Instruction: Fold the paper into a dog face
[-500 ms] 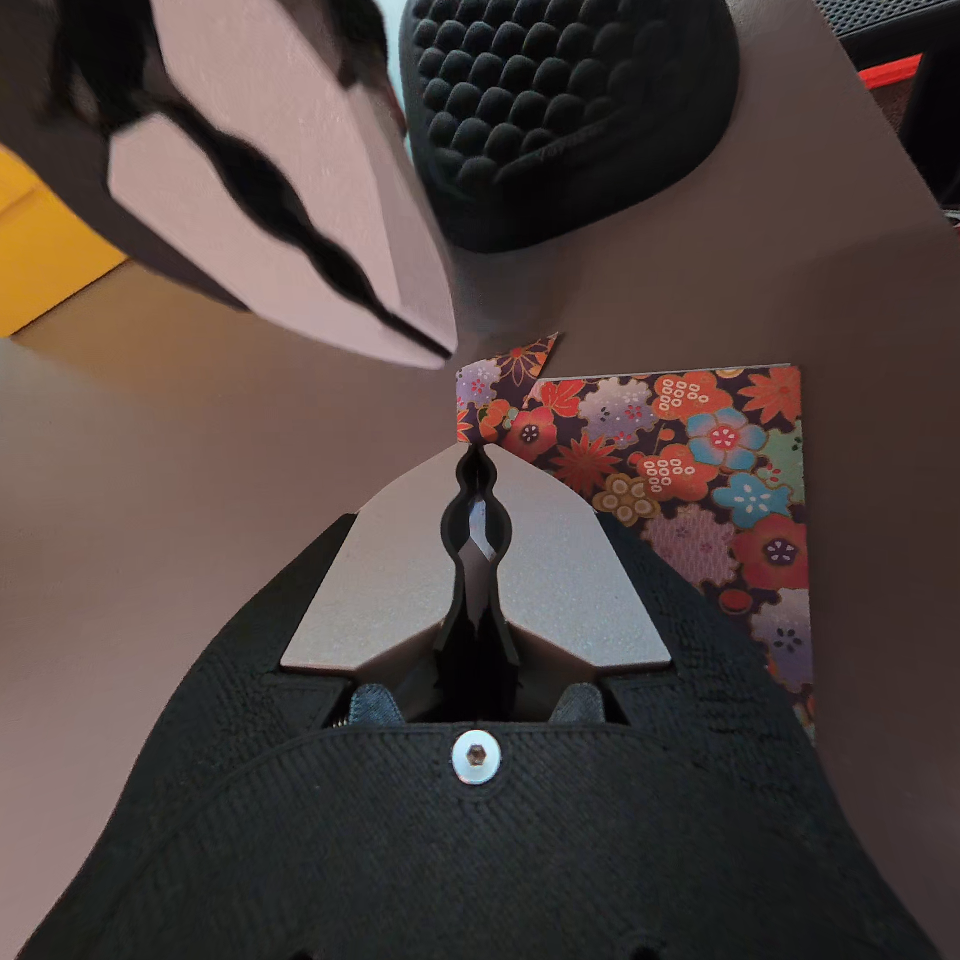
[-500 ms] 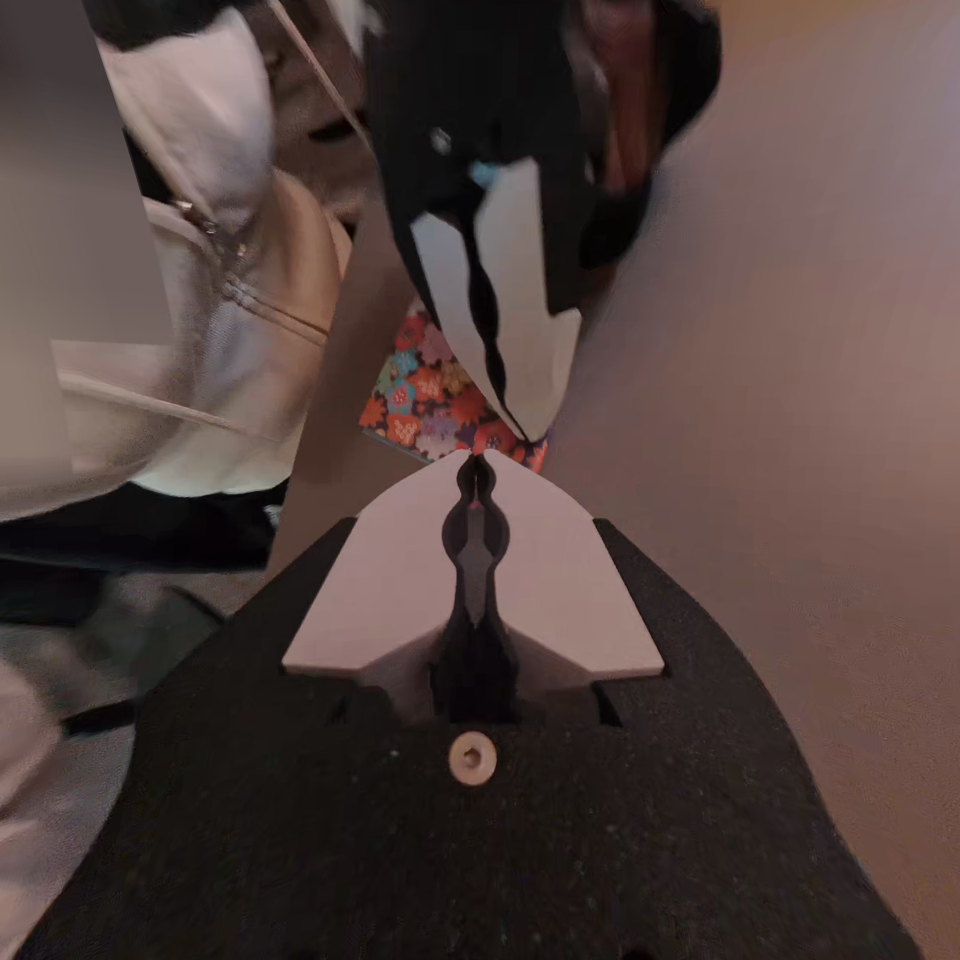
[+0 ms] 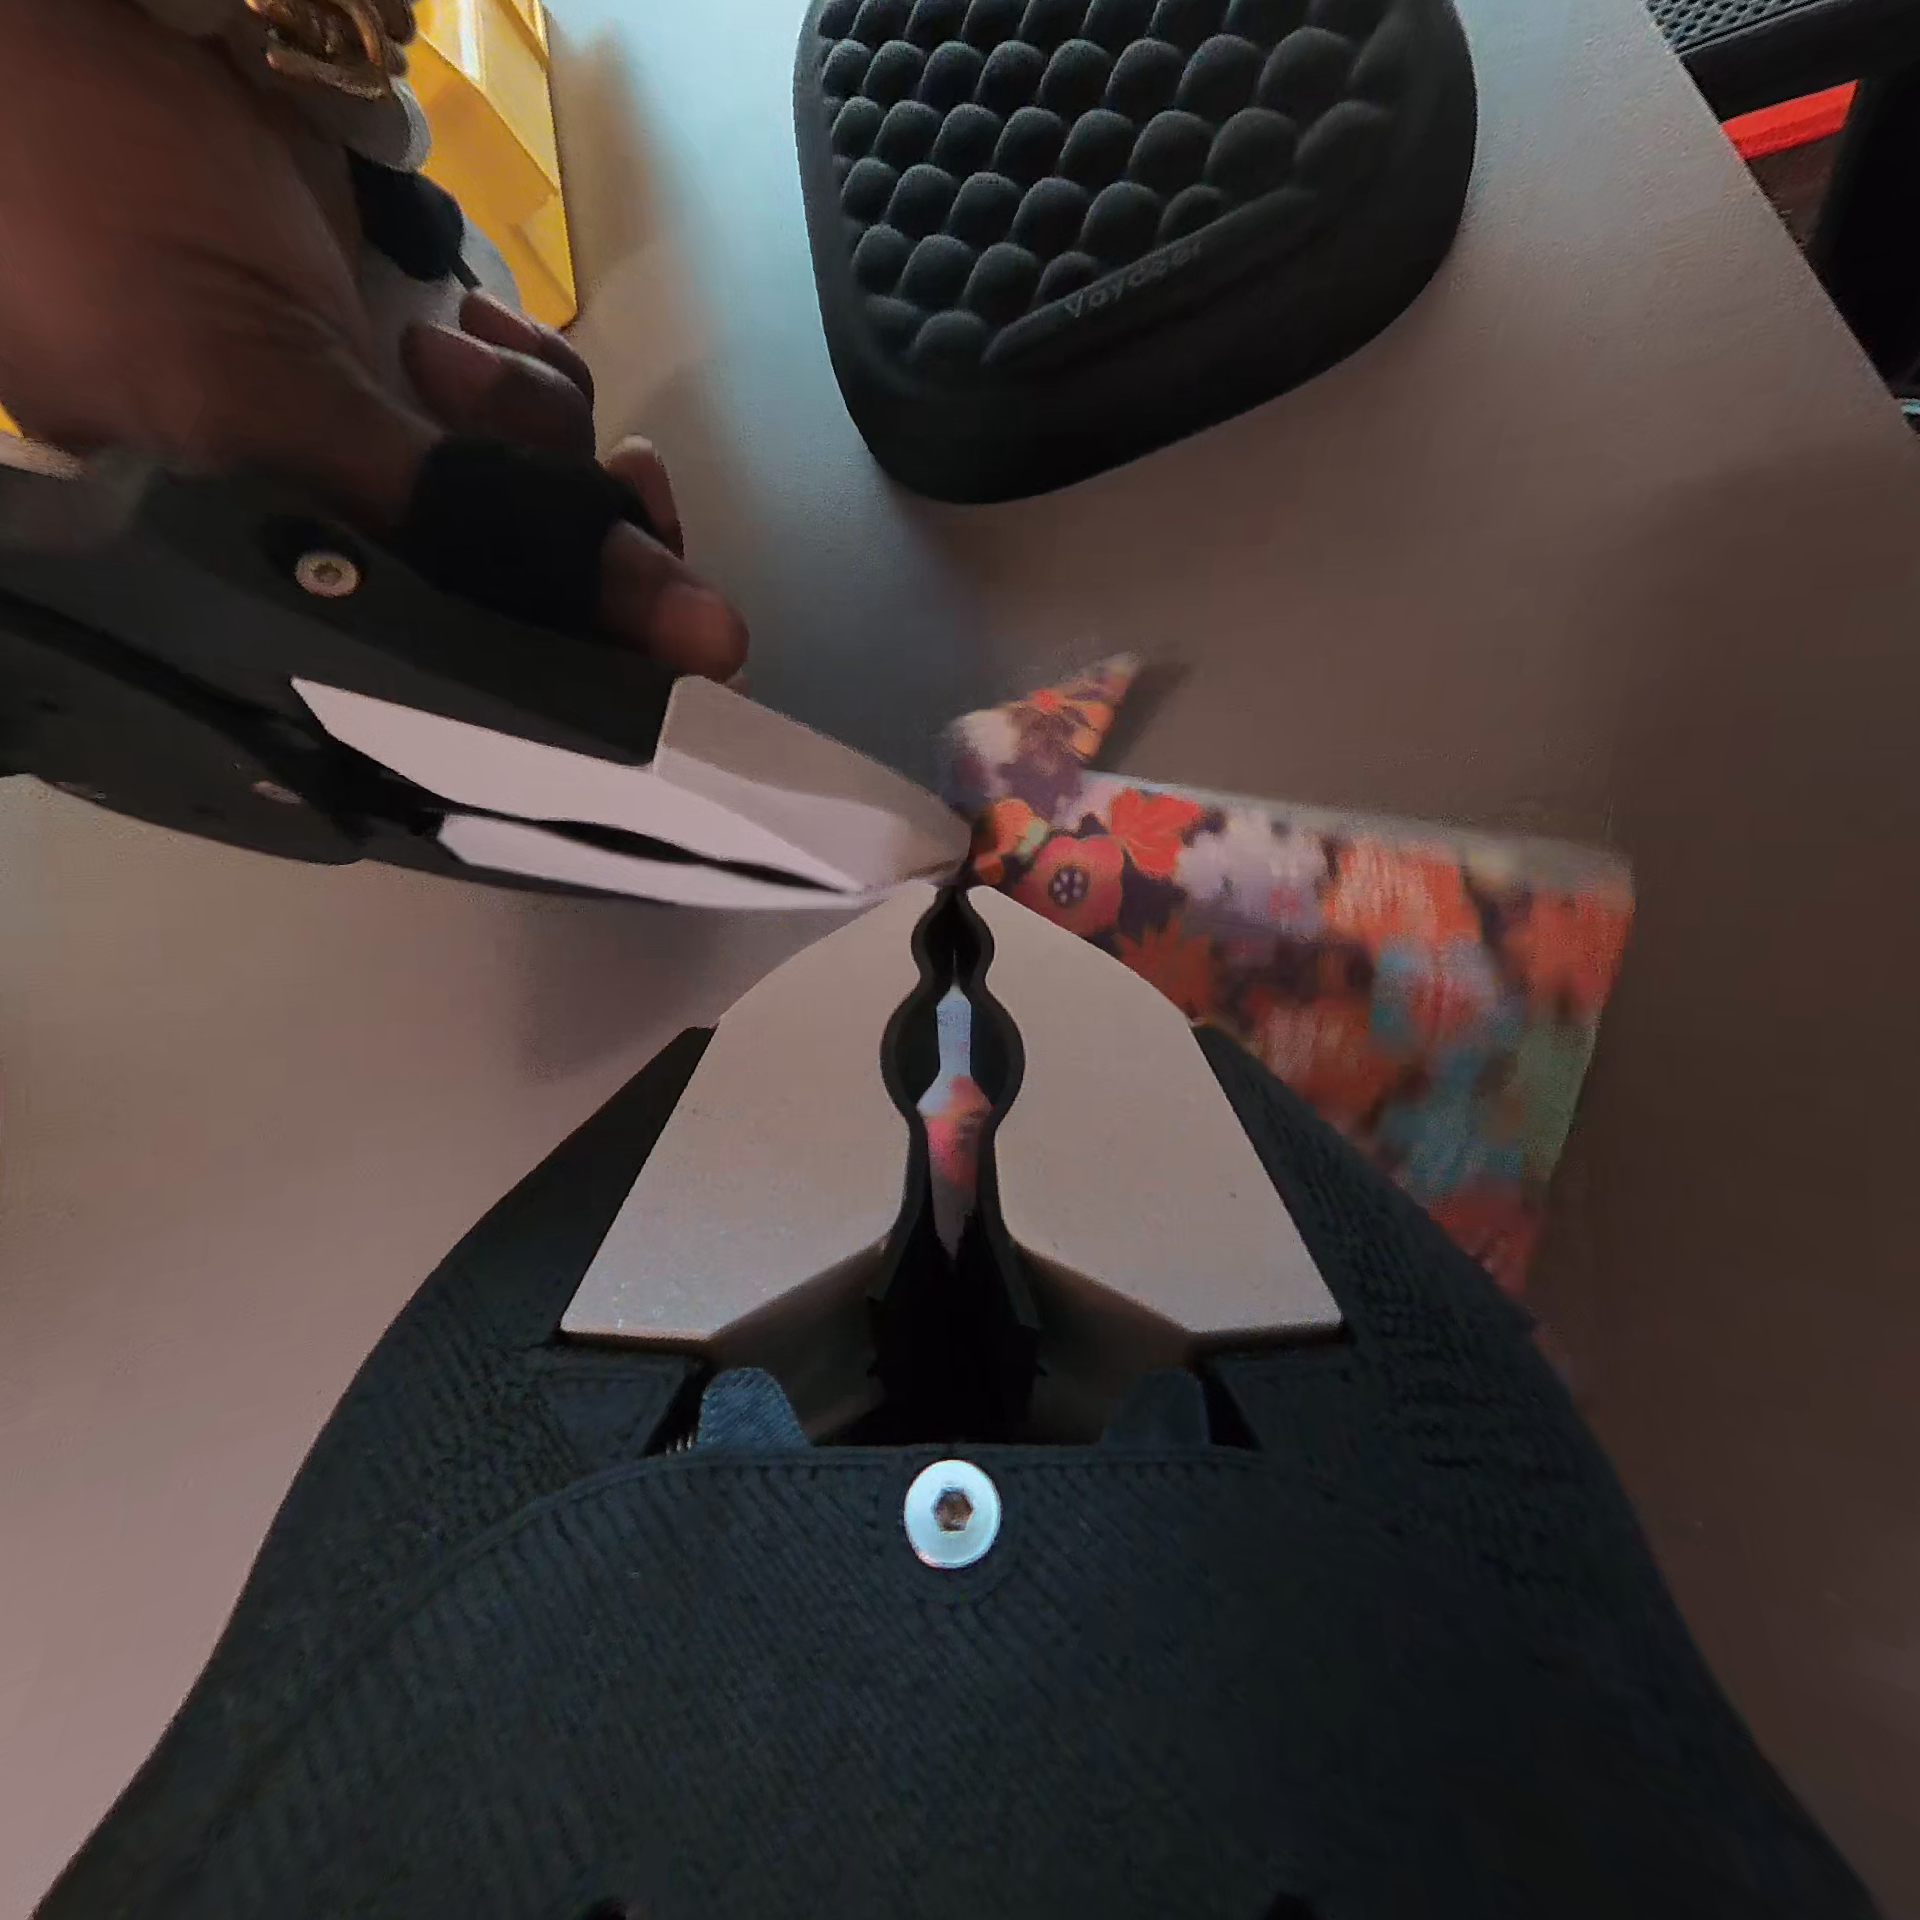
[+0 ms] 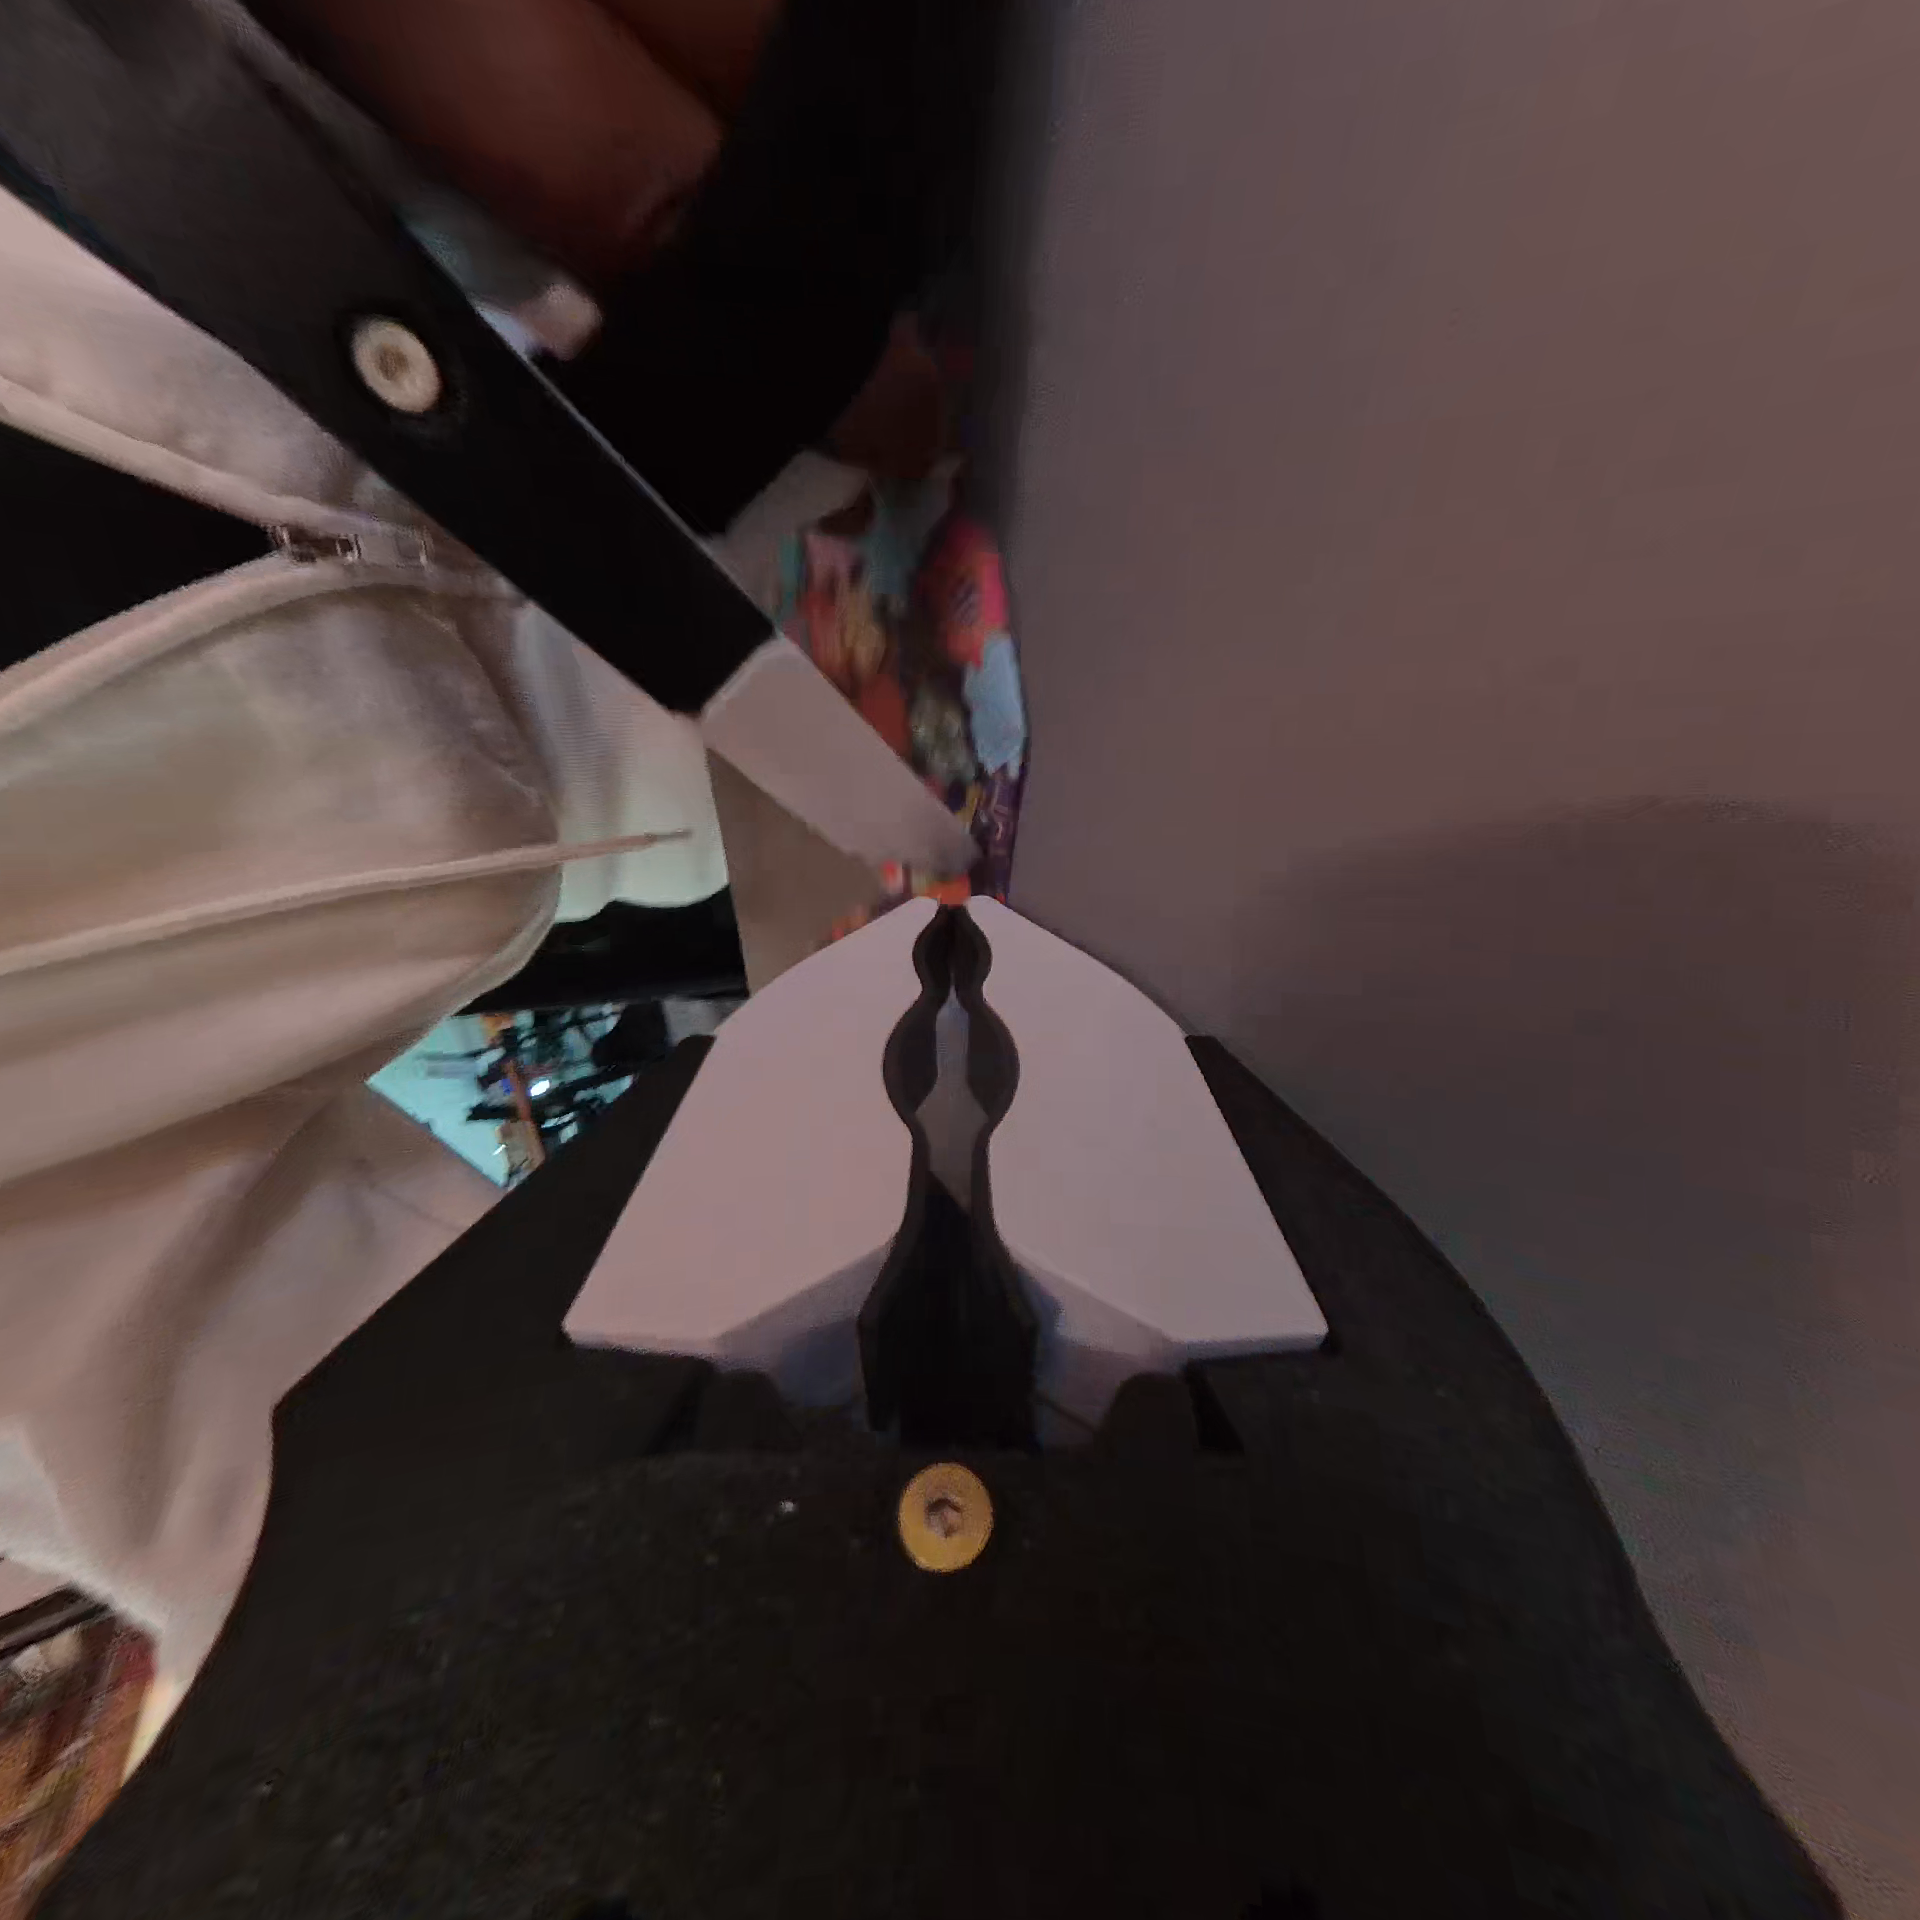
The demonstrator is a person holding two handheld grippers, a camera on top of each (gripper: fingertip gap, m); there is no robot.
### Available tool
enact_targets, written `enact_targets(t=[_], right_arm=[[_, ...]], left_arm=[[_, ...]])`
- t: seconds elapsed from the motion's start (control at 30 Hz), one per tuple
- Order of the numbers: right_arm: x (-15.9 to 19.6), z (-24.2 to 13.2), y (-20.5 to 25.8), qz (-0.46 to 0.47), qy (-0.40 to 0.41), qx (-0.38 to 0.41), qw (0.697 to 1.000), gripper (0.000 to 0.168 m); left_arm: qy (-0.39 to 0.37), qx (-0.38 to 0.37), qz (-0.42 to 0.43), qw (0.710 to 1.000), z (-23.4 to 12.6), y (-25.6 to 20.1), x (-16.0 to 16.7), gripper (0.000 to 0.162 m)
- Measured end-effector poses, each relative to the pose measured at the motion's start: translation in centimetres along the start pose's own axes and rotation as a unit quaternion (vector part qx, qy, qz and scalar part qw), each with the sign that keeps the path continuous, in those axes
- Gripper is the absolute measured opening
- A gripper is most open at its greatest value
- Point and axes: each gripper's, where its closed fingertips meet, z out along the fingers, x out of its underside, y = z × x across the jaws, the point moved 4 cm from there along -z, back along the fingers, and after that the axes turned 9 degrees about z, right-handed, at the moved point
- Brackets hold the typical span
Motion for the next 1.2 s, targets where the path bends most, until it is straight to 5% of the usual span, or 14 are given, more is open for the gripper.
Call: enact_targets(t=[0.2, 0.33, 0.67, 0.77, 1.03, 1.2], right_arm=[[4.4, -1.4, -0.8, 0.026, 0.035, 0.071, 0.996, 0.000], [1.7, -0.7, 2.1, -0.032, -0.078, 0.007, 0.996, 0.000], [4.2, 0.3, -0.1, 0.031, -0.028, -0.005, 0.999, 0.000], [2.5, -0.2, 1.6, -0.002, -0.092, -0.057, 0.994, 0.000], [3.4, 0.1, 0.0, 0.020, -0.094, -0.043, 0.994, 0.000], [2.6, -0.7, 1.8, -0.025, -0.125, -0.067, 0.990, 0.000]], left_arm=[[0.000, 0.002, -0.002, 1.000, 0.0, 0.0, 0.0, 0.000], [-0.001, 0.002, -0.001, 1.000, 0.0, 0.0, 0.0, 0.000], [0.000, -0.003, 0.006, 1.000, 0.0, 0.0, 0.0, 0.000], [0.000, -0.002, 0.006, 1.000, 0.0, 0.0, 0.0, 0.000], [-0.011, -0.019, 0.011, 1.000, -0.8, 0.3, 0.0, 0.000], [-0.078, -0.029, -0.011, 0.996, -4.0, -0.2, -3.2, 0.000]])
